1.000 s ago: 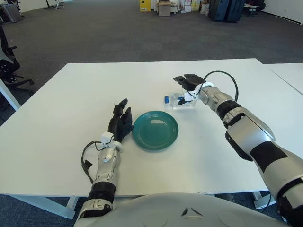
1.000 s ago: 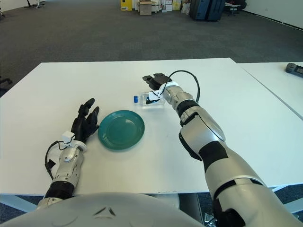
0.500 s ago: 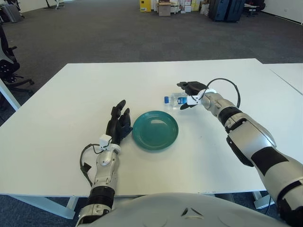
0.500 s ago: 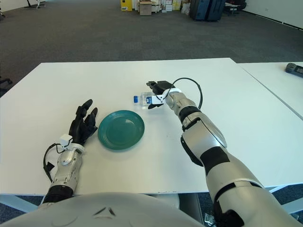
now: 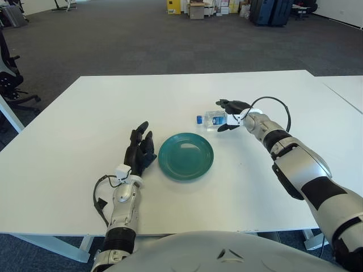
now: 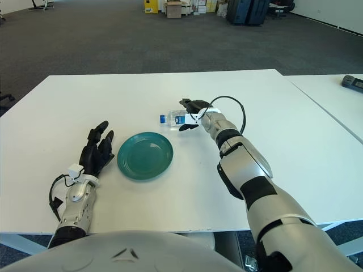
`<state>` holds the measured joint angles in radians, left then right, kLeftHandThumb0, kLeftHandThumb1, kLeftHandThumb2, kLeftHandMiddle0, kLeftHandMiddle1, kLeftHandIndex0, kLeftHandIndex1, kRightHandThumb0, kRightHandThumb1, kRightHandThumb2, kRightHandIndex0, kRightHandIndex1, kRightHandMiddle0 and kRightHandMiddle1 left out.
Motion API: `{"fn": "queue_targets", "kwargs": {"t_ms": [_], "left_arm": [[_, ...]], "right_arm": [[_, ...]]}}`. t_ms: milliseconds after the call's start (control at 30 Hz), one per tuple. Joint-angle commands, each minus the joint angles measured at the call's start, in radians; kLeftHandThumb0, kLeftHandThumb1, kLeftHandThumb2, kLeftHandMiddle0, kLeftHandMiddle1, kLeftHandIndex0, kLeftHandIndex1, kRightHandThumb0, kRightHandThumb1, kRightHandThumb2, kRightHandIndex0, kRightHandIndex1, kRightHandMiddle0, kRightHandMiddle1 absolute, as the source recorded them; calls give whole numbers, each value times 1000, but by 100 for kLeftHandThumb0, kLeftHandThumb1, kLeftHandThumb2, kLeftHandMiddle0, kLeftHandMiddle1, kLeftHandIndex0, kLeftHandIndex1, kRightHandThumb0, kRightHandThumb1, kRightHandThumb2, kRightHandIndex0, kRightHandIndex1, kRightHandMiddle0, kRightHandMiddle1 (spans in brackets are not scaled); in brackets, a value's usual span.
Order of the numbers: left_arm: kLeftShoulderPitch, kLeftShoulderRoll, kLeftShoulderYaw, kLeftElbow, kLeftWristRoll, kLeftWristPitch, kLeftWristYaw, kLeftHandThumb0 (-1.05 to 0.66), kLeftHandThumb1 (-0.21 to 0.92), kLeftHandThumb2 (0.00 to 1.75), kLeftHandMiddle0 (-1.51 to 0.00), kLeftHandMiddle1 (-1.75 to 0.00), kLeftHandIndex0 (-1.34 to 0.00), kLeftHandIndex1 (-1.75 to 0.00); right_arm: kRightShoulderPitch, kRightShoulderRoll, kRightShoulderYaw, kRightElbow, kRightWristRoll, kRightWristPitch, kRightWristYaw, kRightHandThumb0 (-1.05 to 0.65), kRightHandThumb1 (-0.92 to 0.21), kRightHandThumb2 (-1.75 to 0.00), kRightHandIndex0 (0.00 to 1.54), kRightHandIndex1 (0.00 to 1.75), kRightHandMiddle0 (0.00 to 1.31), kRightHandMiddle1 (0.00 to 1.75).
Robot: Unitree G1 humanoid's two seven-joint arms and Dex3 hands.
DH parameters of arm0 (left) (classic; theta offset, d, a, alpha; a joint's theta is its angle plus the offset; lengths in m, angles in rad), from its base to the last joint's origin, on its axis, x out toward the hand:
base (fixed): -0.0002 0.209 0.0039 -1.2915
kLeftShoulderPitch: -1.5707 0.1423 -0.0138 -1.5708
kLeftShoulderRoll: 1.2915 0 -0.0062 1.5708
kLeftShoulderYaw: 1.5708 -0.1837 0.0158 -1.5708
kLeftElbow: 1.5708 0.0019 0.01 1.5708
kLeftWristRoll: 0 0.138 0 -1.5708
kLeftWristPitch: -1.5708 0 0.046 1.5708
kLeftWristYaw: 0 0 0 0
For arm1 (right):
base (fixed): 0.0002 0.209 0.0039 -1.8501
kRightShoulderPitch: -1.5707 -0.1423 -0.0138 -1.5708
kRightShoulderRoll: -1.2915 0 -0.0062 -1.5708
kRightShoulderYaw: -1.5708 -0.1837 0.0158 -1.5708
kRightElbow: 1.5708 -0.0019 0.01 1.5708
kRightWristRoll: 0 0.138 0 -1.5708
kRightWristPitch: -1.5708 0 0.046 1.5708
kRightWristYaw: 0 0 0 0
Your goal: Put the bottle into the plate.
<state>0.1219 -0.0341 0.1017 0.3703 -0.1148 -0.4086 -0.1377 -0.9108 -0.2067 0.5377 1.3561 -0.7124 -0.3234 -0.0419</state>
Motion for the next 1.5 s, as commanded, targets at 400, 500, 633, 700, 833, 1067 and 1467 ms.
{"fn": "queue_targets", "kwargs": {"t_ms": [400,500,633,700,833,1067,1467], "left_arm": [[54,3,8,-6,-5,42,7,-67,92,78,-33,0,0,-71],[60,4,7,-15,-6,45,5,-68,92,78,-33,-1,0,-71],[60,5,9,-16,-10,47,2,-69,92,78,-34,-1,0,-71],[60,5,9,-16,-10,47,2,-69,92,78,-34,-1,0,-71],[58,5,10,-12,-11,45,2,-69,92,78,-34,-1,0,-71],[54,1,9,-2,-11,33,1,-69,92,78,-34,-1,0,-71],[54,1,9,3,-20,18,-9,-70,92,77,-34,0,0,-69]], "right_arm": [[68,4,9,0,-1,-3,-3,-79,-90,-6,17,1,0,39],[71,5,10,1,-1,-3,-6,-78,-90,-6,17,1,0,42],[76,9,16,1,-5,-6,-14,-77,-90,-5,18,1,0,46],[76,10,18,1,-7,-8,-16,-77,-90,-6,18,1,0,47],[66,14,31,-3,-17,-17,-20,-76,-90,-6,19,2,0,47],[58,8,73,-3,-49,-26,-39,-75,-90,-5,22,2,0,48],[50,12,108,8,-67,-10,-48,-68,-84,-3,26,3,0,52]]}}
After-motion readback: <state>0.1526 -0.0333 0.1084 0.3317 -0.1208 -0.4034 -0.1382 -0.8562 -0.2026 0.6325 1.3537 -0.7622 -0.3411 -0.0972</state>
